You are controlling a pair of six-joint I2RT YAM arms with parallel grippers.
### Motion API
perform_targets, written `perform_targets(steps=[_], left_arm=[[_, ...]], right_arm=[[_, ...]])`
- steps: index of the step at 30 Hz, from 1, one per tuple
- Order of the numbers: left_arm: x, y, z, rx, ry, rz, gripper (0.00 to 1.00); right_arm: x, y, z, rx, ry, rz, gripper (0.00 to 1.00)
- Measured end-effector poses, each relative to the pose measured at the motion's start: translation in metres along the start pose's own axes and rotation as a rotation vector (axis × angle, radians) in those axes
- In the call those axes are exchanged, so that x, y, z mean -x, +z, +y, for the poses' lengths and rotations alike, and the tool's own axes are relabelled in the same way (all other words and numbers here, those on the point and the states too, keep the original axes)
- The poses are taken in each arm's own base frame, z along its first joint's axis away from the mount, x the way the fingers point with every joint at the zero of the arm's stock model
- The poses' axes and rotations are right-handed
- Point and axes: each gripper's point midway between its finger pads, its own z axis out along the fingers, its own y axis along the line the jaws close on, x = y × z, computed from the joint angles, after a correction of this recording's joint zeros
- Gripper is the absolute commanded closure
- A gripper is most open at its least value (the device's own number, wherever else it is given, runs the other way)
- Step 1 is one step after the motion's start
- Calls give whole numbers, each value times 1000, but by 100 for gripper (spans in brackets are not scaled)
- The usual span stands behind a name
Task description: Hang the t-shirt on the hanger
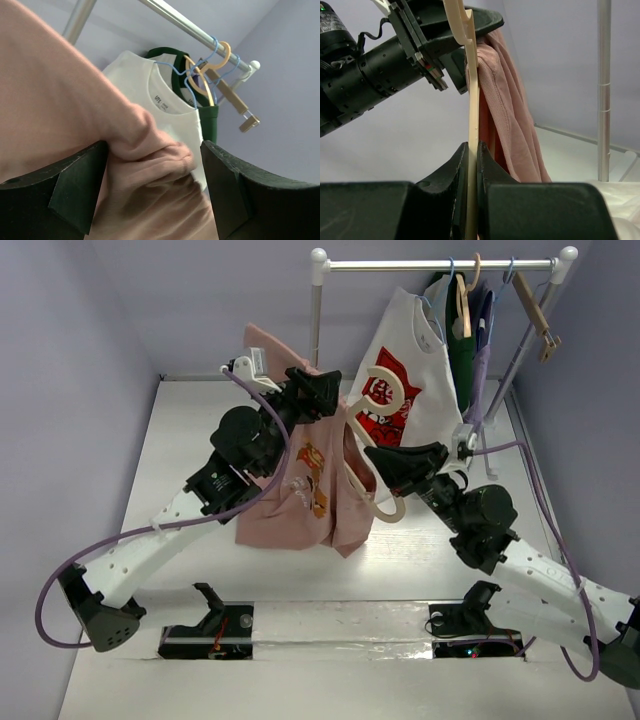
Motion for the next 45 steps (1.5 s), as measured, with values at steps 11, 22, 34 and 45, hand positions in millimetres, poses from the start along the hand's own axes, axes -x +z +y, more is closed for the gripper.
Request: perform_targets(steps=[11, 22, 34, 45], left_arm=[[-43, 2, 11, -16, -115, 33, 40], [-35, -6, 13, -39, -199, -40, 52], [-33, -9, 6, -75, -284, -77, 100], [-37, -32, 15, -100, -281, -65, 100]], right_arm=[[-33, 12, -20, -65, -17, 89, 100], [-33, 25, -19, -60, -28, 101, 100], [-60, 18, -17, -22, -29, 215, 100], [-66, 7, -13, -1, -52, 279, 39]])
